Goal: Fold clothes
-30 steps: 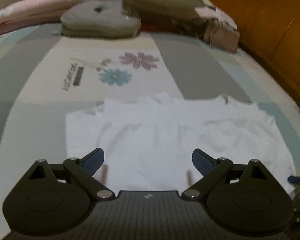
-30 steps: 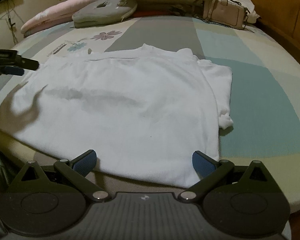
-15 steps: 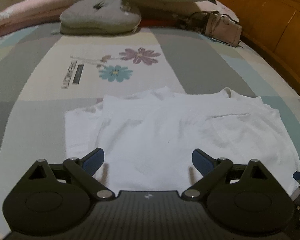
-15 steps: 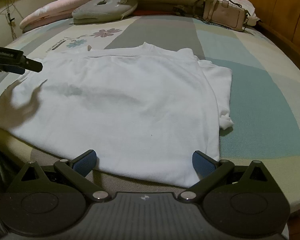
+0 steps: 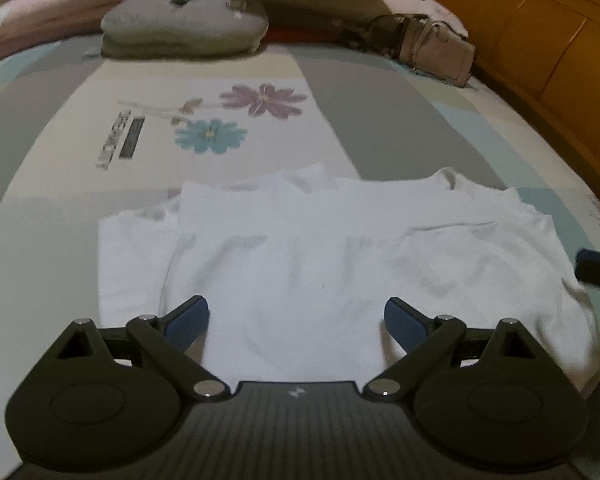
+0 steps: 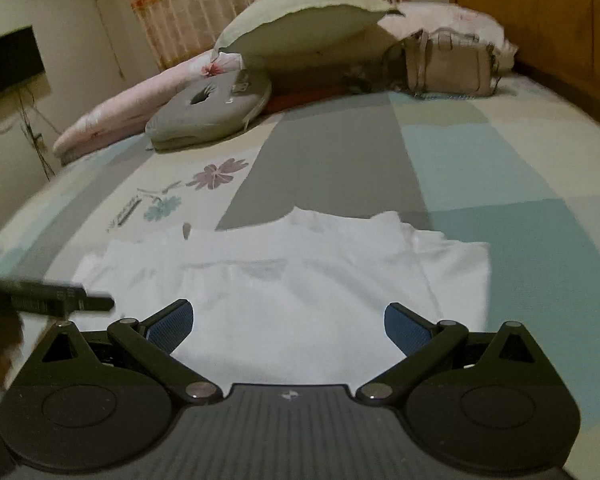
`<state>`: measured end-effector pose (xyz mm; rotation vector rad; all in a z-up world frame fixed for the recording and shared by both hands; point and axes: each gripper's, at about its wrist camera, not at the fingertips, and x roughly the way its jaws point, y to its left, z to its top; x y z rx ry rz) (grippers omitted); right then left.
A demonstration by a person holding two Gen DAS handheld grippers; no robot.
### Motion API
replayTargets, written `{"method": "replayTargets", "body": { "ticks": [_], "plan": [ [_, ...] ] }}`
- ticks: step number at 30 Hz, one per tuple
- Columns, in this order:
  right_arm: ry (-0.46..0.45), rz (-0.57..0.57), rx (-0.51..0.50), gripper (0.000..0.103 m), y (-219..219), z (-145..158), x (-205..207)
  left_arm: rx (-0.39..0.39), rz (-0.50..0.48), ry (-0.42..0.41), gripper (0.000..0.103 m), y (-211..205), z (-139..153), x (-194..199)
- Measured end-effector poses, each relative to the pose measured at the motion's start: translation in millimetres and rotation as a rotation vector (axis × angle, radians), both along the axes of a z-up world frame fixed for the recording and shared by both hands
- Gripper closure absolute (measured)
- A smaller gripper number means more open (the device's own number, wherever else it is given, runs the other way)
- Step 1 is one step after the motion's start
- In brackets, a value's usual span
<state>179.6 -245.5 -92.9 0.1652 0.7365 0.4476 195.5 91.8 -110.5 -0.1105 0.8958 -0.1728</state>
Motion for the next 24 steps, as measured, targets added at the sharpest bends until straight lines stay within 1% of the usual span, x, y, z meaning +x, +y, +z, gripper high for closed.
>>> {"method": "replayTargets", "body": {
  "ticks": [4,6,7,9,10,11,12,13,14,15,16,17,19,20,22,24],
  "plan": [
    [0.068,-0.005,0.015,0.0,-0.5,-23.8,25.7,0.01,0.004,0.002,0.008,4.7,-3.3,1.0],
    [0.062,-0.044,-0.01,0.0,-7.0,-31.4,29.4,0.009,0.021,-0.003,0.008,8.3,-1.5,1.6],
    [0.056,-0.066,-0.024,0.0,-10.6,-34.7,30.7,0.015,0.045,-0.012,0.008,10.1,1.0,1.4],
    [0.054,-0.075,0.033,0.0,-21.4,-31.9,30.2,0.001,0.062,-0.034,0.009,12.5,8.6,0.2],
    [0.034,-0.077,0.058,0.0,-27.4,-27.7,29.8,-0.012,0.064,-0.046,0.009,13.5,13.0,-0.7],
    [0.008,-0.079,0.081,0.002,-33.5,-22.7,29.3,-0.026,0.063,-0.06,0.008,13.8,17.5,-2.1],
    [-0.009,-0.08,0.084,0.005,-38.6,-18.1,31.4,-0.04,0.058,-0.077,0.008,12.8,21.9,-4.5],
    [-0.013,-0.087,0.075,0.014,-43.2,-15.2,36.4,-0.051,0.054,-0.091,0.008,11.2,25.2,-6.9],
    [-0.012,-0.096,0.065,0.03,-47.8,-12.9,41.9,-0.059,0.048,-0.101,0.008,8.9,26.9,-9.5],
    [0.0,-0.101,0.054,0.038,-51.9,-13.6,49.3,-0.065,0.04,-0.104,0.008,6.0,27.3,-12.0],
    [0.016,-0.104,0.043,0.053,-55.9,-15.3,57.4,-0.07,0.032,-0.107,0.008,3.0,27.7,-14.4],
    [0.032,-0.103,0.03,0.059,-57.9,-19.4,64.3,-0.072,0.023,-0.106,0.008,-0.2,27.2,-16.9],
    [0.065,-0.095,0.003,0.059,-60.2,-29.3,77.4,-0.06,-0.001,-0.089,0.008,-7.3,23.4,-21.7],
    [0.067,-0.087,-0.006,0.059,-59.3,-32.9,80.7,-0.052,-0.013,-0.081,0.008,-10.9,21.3,-24.3],
    [0.059,-0.07,-0.021,0.058,-56.0,-39.1,84.9,-0.028,-0.029,-0.073,0.008,-15.7,17.8,-30.2],
    [0.042,-0.061,-0.048,0.062,-50.4,-38.9,83.5,-0.013,-0.039,-0.064,0.008,-17.7,14.4,-35.9]
  ]
}}
